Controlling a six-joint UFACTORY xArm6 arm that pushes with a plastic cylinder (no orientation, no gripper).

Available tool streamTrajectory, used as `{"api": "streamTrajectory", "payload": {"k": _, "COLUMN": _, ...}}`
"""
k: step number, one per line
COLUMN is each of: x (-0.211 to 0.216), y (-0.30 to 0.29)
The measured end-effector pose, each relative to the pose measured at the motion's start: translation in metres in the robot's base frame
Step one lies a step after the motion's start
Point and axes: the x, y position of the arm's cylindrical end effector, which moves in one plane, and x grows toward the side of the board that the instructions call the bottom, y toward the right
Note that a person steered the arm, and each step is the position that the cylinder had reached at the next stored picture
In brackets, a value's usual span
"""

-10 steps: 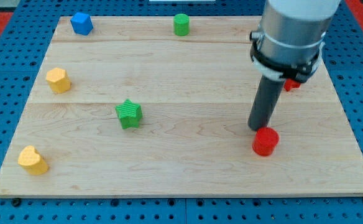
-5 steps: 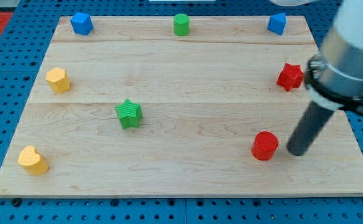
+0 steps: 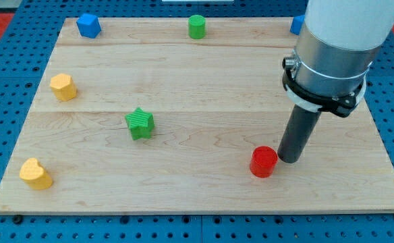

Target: Slide the red circle to the bottom center of the board

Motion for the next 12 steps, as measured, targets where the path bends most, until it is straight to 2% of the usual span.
{"api": "streamTrajectory", "payload": {"k": 3, "x": 0.038, "y": -0.056}}
{"api": "streamTrajectory", "payload": {"k": 5, "x": 0.021, "y": -0.036}}
{"api": "streamTrajectory", "payload": {"k": 8, "x": 0.015, "y": -0.084}}
{"api": "streamTrajectory", "payload": {"k": 12, "x": 0.016, "y": -0.104}}
